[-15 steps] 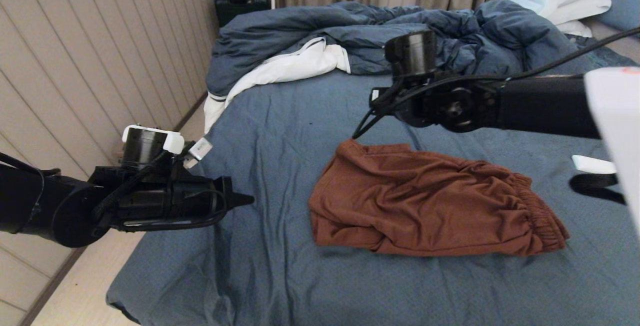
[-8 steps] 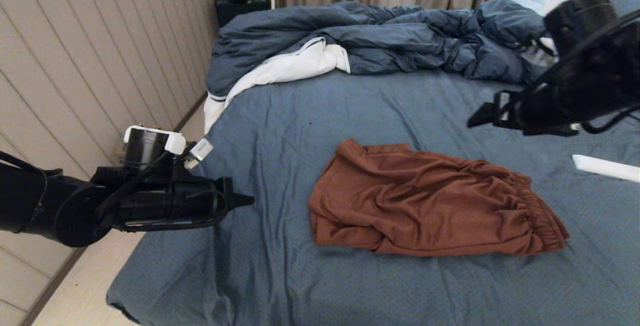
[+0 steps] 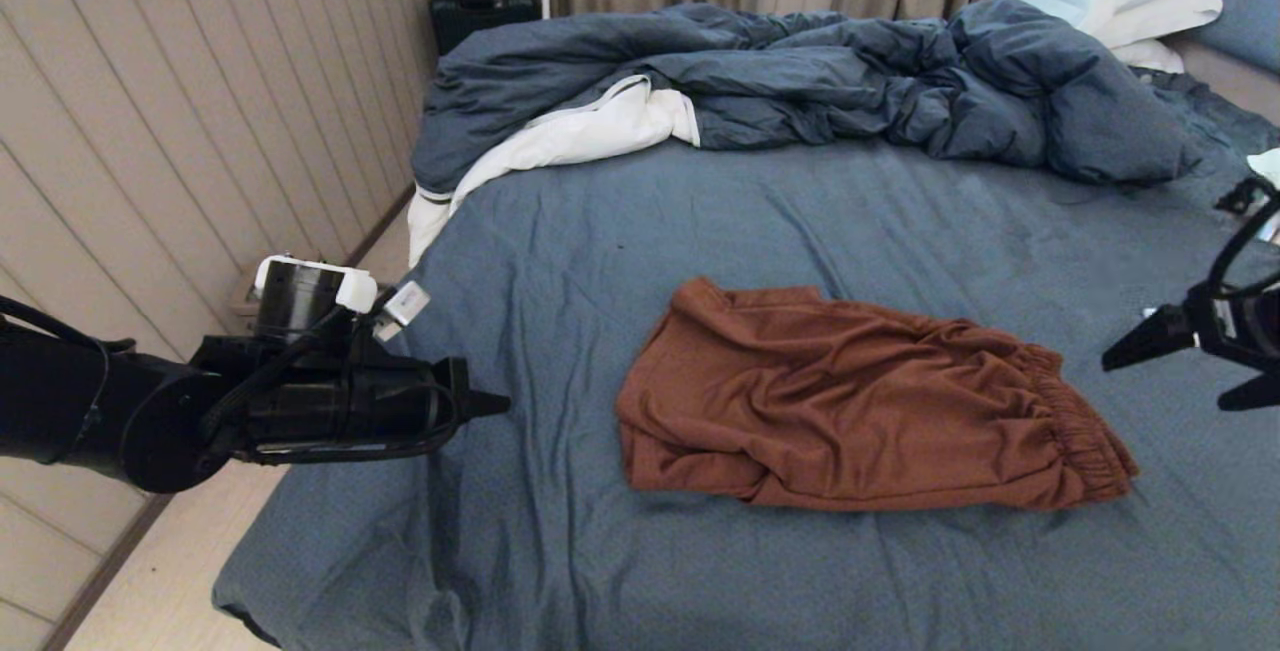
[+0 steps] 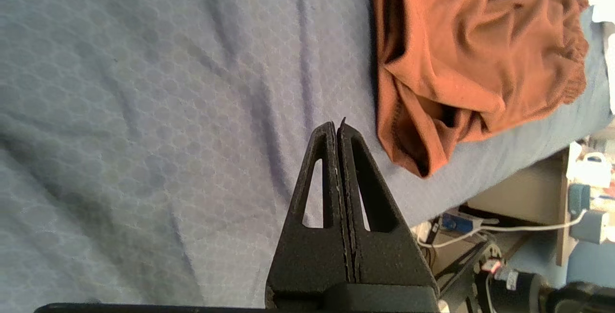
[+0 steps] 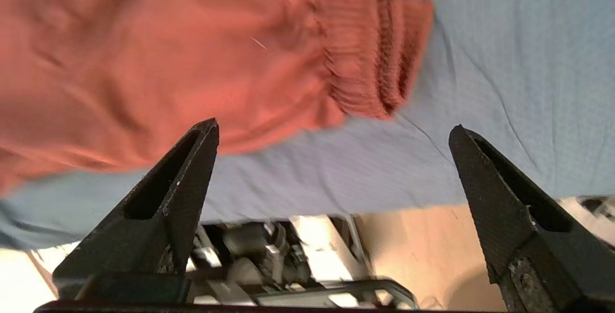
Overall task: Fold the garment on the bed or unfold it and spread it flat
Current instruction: Fold the brown shorts
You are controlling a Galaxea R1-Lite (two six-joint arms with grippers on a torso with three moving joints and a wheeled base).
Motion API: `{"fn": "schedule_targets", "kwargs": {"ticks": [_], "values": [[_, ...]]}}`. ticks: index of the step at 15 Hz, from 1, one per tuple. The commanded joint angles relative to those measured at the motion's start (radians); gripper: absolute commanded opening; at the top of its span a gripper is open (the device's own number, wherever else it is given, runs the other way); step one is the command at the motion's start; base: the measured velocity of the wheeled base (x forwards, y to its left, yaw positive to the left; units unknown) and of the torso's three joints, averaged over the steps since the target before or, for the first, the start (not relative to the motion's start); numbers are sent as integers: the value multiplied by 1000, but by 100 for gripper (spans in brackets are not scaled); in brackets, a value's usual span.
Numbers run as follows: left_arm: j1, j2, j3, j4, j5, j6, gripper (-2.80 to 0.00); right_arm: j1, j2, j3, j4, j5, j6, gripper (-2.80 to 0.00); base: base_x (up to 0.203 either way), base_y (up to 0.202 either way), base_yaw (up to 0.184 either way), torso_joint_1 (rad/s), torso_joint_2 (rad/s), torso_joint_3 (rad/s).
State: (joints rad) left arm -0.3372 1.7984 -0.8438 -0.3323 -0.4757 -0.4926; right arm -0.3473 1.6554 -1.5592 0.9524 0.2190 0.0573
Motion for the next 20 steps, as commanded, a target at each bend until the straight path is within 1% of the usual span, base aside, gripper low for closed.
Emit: {"fn": "schedule_targets", "kwargs": {"ticks": [1,3,7,12,16,17,18,20], "values": [[0,9,-1,-4,-3,-3,-280,-16,52,37,2,4,-8,0,0,0,0,0,0,0],[0,15,-2,-4,-3,-3,-280,-15,83,85,-18,2,-11,0,0,0,0,0,0,0],[0,32,-4,-4,-3,-3,-280,-20,165,199,-190,-6,-12,0,0,0,0,0,0,0],[0,54,-8,-4,-4,-4,-280,-17,224,283,-290,-17,-7,0,0,0,0,0,0,0],[-3,58,-7,-5,-4,-4,-280,1,253,320,-356,-14,23,0,0,0,0,0,0,0],[-3,58,-8,-5,-4,-4,-280,5,260,320,-358,-13,31,-15,0,0,0,0,0,0],[-3,58,-8,-4,-4,-4,-280,4,264,318,-359,-14,33,-280,0,0,0,0,0,0],[-3,59,-8,-5,-4,-4,-280,4,262,312,-366,-14,35,-280,0,0,0,0,0,0]]}}
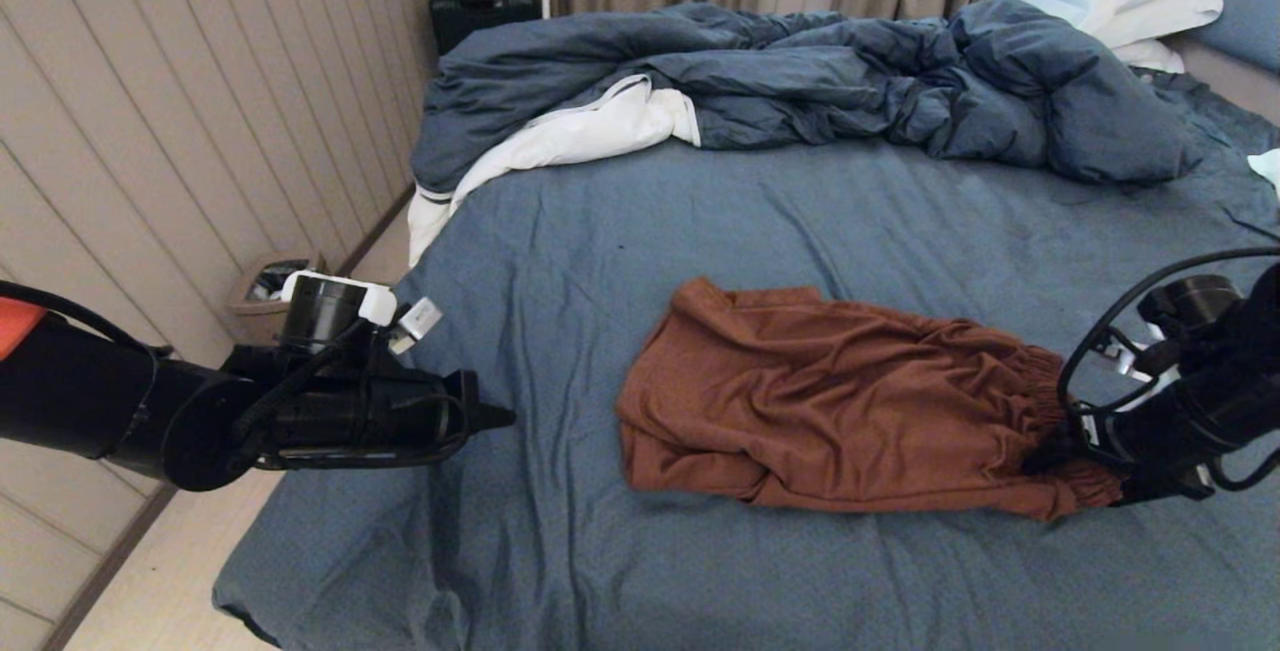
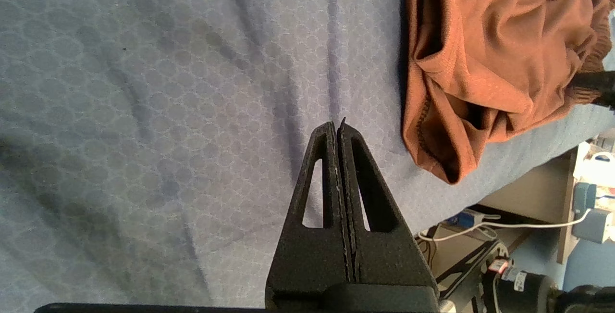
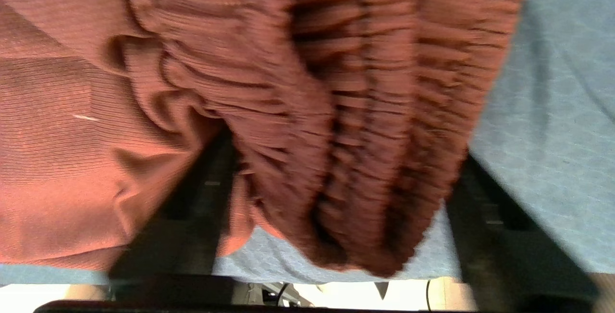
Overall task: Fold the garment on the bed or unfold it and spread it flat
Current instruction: Fold the brown shorts
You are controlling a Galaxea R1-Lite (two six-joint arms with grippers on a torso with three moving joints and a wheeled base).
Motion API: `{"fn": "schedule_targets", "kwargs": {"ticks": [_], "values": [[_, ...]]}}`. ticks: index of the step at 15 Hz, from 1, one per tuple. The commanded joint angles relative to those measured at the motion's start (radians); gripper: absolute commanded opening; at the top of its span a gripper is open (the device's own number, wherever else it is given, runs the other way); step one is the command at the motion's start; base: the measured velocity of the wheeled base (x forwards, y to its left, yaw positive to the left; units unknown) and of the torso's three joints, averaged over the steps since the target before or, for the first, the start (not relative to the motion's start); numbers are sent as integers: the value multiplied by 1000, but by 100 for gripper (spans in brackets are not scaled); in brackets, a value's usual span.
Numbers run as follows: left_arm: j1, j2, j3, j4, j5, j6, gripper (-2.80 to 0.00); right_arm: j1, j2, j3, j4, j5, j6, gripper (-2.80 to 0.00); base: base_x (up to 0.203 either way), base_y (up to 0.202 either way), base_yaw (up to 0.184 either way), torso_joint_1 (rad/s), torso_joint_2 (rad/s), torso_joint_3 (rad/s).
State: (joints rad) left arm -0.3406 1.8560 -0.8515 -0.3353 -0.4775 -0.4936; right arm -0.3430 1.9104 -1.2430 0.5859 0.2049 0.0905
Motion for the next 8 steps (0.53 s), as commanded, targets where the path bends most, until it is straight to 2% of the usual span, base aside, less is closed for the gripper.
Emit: {"fn": "schedule_targets", "kwargs": {"ticks": [1,5,8], "values": [[0,0,0,-1,-4,-10,-280,-1,1,-7,-10,-1,0,-280,0,0,0,0,0,0],[-8,0,2,-1,-6,-17,-280,-12,-89,-12,-15,-5,-1,-280,0,0,0,0,0,0],[-12,-11,6,-1,-6,-19,-280,-70,-184,8,-16,-16,-10,-280,0,0,0,0,0,0]]}}
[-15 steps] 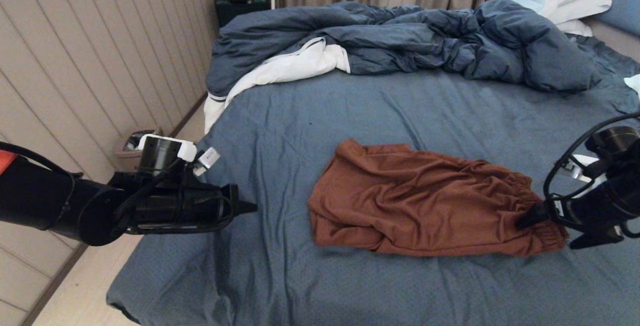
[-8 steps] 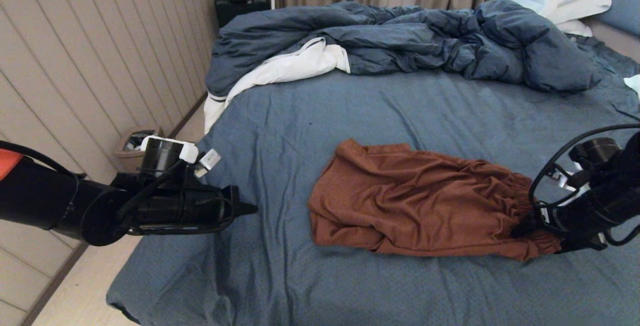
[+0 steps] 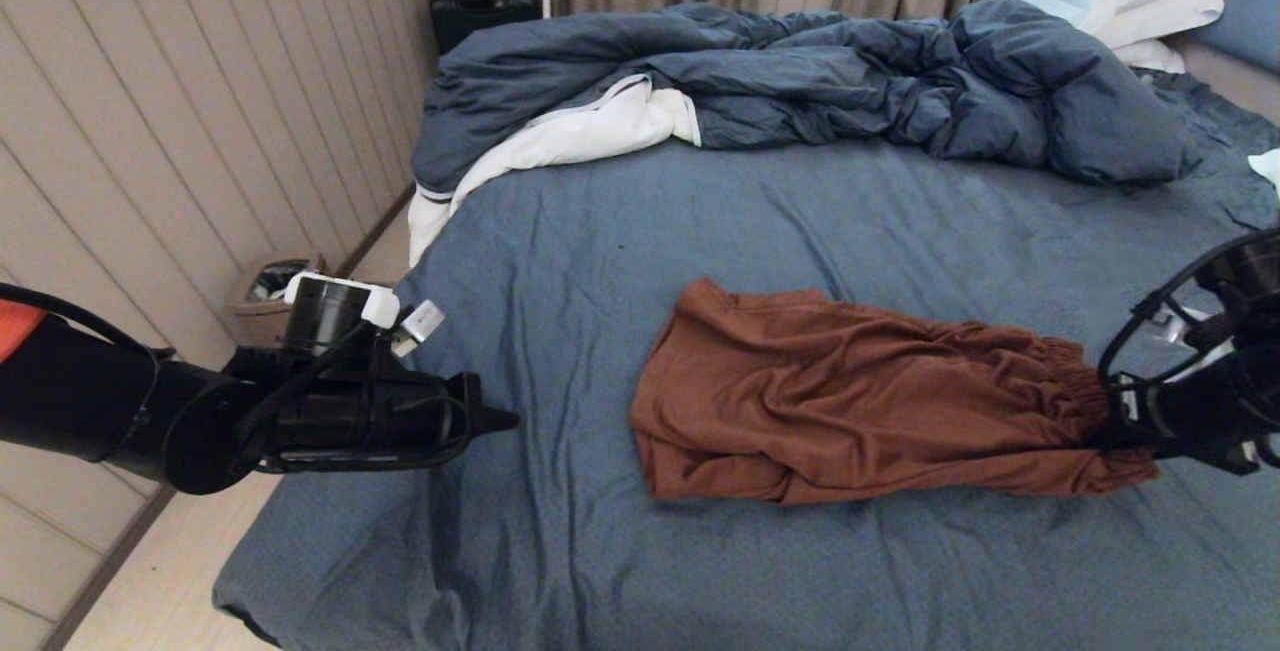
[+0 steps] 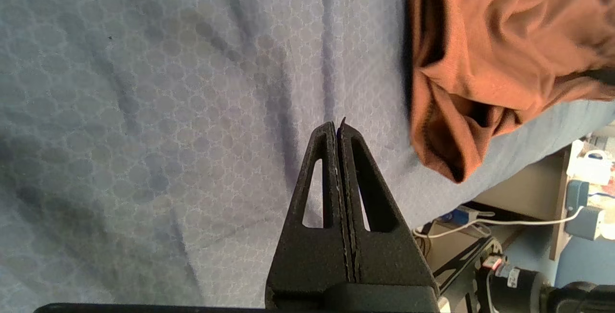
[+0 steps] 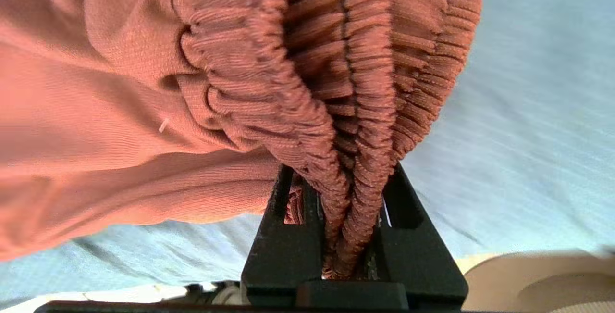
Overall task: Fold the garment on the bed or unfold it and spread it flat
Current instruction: Fold the brown shorts
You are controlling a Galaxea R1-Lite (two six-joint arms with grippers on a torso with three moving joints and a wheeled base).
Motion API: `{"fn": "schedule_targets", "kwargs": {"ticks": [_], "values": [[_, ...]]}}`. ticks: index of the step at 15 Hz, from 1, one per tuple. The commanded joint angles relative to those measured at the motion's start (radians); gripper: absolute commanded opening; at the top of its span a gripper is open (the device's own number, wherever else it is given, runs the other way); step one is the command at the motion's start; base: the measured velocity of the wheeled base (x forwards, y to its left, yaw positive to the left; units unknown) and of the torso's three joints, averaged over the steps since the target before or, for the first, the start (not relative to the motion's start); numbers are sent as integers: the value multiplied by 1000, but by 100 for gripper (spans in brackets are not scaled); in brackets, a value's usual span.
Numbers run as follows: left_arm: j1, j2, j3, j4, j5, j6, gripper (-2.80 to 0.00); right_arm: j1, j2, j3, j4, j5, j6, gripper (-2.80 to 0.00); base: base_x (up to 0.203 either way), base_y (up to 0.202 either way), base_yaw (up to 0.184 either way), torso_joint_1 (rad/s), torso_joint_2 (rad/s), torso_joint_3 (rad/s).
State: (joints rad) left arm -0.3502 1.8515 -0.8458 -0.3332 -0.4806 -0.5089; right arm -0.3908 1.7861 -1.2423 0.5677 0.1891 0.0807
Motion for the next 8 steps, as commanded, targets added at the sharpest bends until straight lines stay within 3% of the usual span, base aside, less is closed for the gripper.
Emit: {"fn": "schedule_targets", "kwargs": {"ticks": [1,7,8], "values": [[-6,-9,2,-3,-3,-3,-280,-47,-77,11,3,-2,-9,-280,0,0,0,0,0,0],[-12,-23,11,-4,-3,-5,-280,-274,-162,-35,7,0,-140,-280,0,0,0,0,0,0],[-16,-25,11,-4,-3,-5,-280,-277,-186,-63,12,3,-150,-280,0,0,0,0,0,0]]}}
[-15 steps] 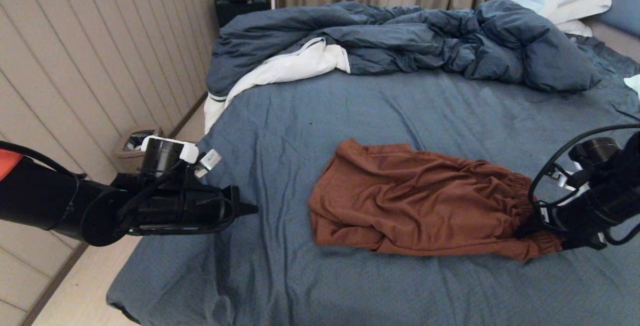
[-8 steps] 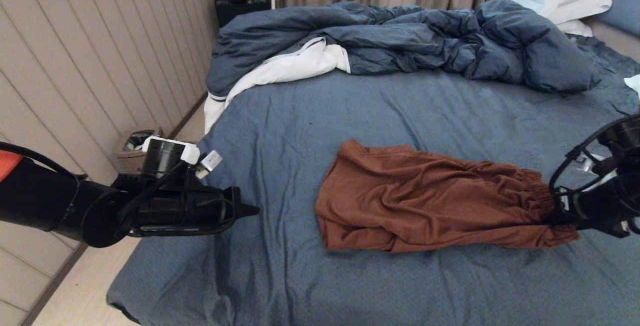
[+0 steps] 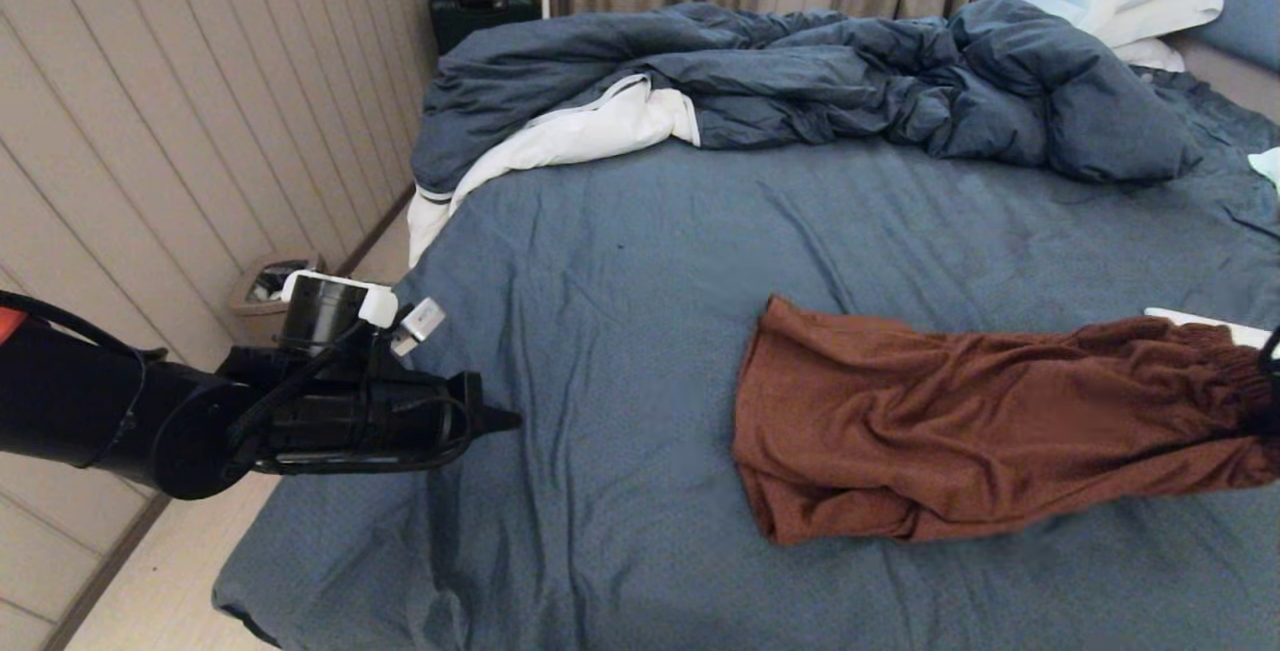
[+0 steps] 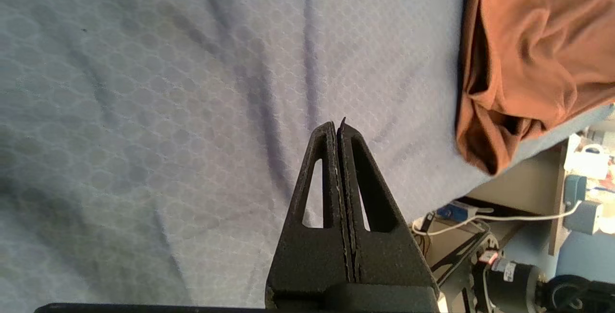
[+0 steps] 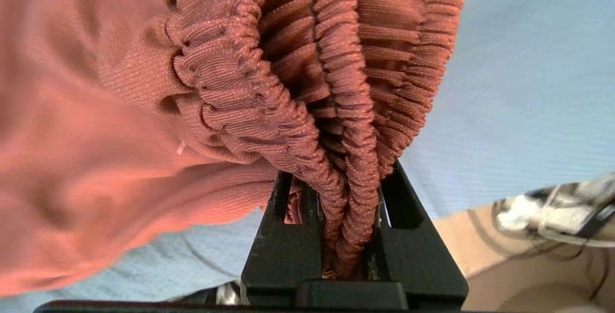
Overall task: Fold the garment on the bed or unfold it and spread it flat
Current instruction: Fold the brown shorts
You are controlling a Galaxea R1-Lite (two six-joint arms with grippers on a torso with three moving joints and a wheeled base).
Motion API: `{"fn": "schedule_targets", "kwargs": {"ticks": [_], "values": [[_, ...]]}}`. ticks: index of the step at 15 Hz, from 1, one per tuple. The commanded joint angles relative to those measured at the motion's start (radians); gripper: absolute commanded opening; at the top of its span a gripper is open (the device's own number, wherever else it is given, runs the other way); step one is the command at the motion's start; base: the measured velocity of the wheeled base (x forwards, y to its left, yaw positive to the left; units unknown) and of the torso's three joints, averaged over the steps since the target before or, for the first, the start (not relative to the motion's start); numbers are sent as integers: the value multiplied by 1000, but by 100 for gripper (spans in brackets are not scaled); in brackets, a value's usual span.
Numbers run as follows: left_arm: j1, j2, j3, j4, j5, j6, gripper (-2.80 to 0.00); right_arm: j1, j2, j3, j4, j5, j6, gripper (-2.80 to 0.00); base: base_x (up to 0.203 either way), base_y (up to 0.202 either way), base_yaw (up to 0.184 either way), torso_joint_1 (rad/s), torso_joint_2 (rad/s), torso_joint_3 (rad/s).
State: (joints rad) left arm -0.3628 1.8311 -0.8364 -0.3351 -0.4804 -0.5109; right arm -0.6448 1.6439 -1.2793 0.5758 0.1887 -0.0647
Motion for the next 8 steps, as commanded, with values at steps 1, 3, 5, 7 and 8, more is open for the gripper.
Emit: {"fn": "schedule_targets", "kwargs": {"ticks": [1,3,5,7,8], "values": [[-5,-5,3,-2,-3,-2,-280,-21,-51,-33,6,7,-7,-280,0,0,0,0,0,0],[-10,-4,5,-2,-3,-1,-280,80,-79,-35,7,5,7,-280,0,0,0,0,0,0],[-16,-4,6,-2,-3,-1,-280,328,-94,-54,10,-34,64,-280,0,0,0,0,0,0],[-24,-3,10,-2,-3,-1,-280,602,-59,-109,11,-130,143,-280,0,0,0,0,0,0],[-22,-2,10,-2,-2,0,-280,743,-8,-154,11,-188,186,-280,0,0,0,0,0,0]]}}
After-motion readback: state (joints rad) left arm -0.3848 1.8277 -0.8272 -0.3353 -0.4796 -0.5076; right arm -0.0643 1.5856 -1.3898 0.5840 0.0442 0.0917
